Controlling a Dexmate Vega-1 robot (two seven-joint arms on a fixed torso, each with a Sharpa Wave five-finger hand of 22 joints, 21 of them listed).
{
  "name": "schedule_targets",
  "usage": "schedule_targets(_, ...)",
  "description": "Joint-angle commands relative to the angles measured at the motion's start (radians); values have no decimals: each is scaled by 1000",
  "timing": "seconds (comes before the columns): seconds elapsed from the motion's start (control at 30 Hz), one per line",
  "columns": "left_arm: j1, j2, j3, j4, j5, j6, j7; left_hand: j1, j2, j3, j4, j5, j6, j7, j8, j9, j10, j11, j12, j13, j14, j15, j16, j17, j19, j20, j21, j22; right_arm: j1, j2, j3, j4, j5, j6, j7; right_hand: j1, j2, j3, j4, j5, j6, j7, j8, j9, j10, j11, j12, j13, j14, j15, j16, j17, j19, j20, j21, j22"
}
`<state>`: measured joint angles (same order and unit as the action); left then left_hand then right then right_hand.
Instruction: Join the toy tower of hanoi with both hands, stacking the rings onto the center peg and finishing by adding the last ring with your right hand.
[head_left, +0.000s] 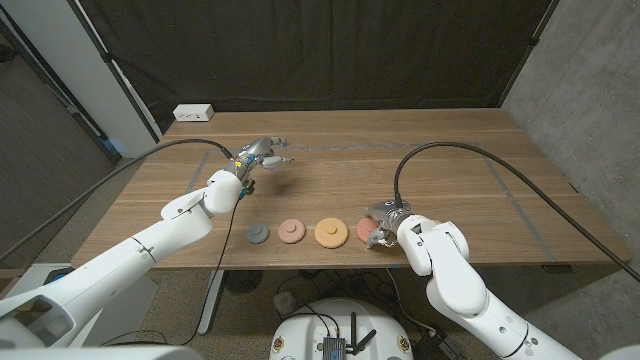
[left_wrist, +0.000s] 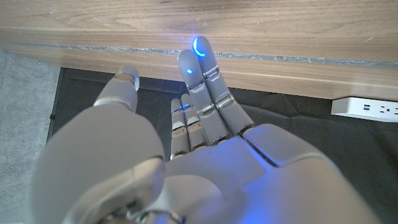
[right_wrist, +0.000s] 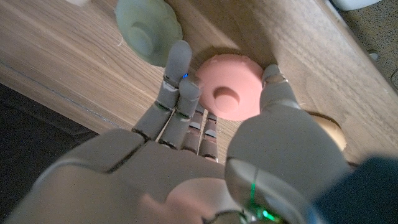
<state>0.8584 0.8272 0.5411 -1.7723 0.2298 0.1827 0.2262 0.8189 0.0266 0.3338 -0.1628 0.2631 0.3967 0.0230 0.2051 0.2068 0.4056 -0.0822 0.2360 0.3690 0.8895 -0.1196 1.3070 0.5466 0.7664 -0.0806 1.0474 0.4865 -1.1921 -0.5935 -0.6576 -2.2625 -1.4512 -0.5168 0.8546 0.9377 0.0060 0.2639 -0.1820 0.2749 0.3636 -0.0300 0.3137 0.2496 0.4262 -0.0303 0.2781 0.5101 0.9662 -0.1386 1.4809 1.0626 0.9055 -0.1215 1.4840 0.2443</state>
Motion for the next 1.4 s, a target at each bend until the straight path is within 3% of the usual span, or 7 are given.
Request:
schedule_targets(0.03, 4, 3, -1, -10, 2, 7, 2, 2, 8, -5, 0, 8, 13, 1, 4, 6, 6, 0, -3, 5, 0, -98, 6, -1, -5, -65, 9, -2, -7, -29, 3, -14, 57, -16, -76, 60, 39, 37, 15, 16, 97, -66, 12, 1, 147, -119, 9, 43, 33, -80, 15, 44, 39, -98, 18, 3)
schedule_targets(0.37, 14, 10, -7, -22, 4, 10, 8, 3, 9, -5, -1, 9, 12, 1, 3, 6, 7, -2, -4, 7, 0, -99, 9, -2, -6, -66, 14, -6, 1, -41, 4, -37, 75, -38, -50, 70, 46, 58, 19, 33, 124, -67, 21, -1, 180, -120, 9, 52, 81, -81, 31, 104, 83, -100, 40, 9)
schedule_targets(0.53, 16, 12, -7, -17, 5, -6, 13, 4, 9, -6, -1, 10, 13, 0, 3, 6, 7, -3, -4, 8, -1, -99, 10, -2, -7, -67, 17, -7, 14, -40, 2, -46, 75, -48, -8, 83, 48, 72, 16, 43, 134, -56, 23, -3, 194, -104, 1, 48, 105, -82, 31, 123, 115, -101, 50, 15)
schedule_targets(1.07, 22, 17, -25, 56, -41, -138, 10, 4, 8, -7, -1, 11, 20, -1, 5, 6, 16, -3, -3, 11, -3, -98, 15, -4, -8, -64, 27, -14, 25, -31, -7, -82, 30, -46, 27, 89, 40, 88, 19, 53, 142, -51, 23, -6, 203, -105, -10, 57, 125, -82, 12, 135, 135, -101, 41, 4)
schedule_targets(1.4, 38, 31, -43, 66, -47, -171, 17, 1, 9, -9, 0, 11, 27, 0, 6, 6, 25, -5, -2, 13, -3, -98, 18, -8, -6, -62, 35, -20, 14, -17, -3, -115, -9, -18, 52, 88, 37, 94, 21, 56, 143, -52, 21, -7, 207, -105, -15, 63, 134, -82, 6, 141, 136, -101, 35, -1)
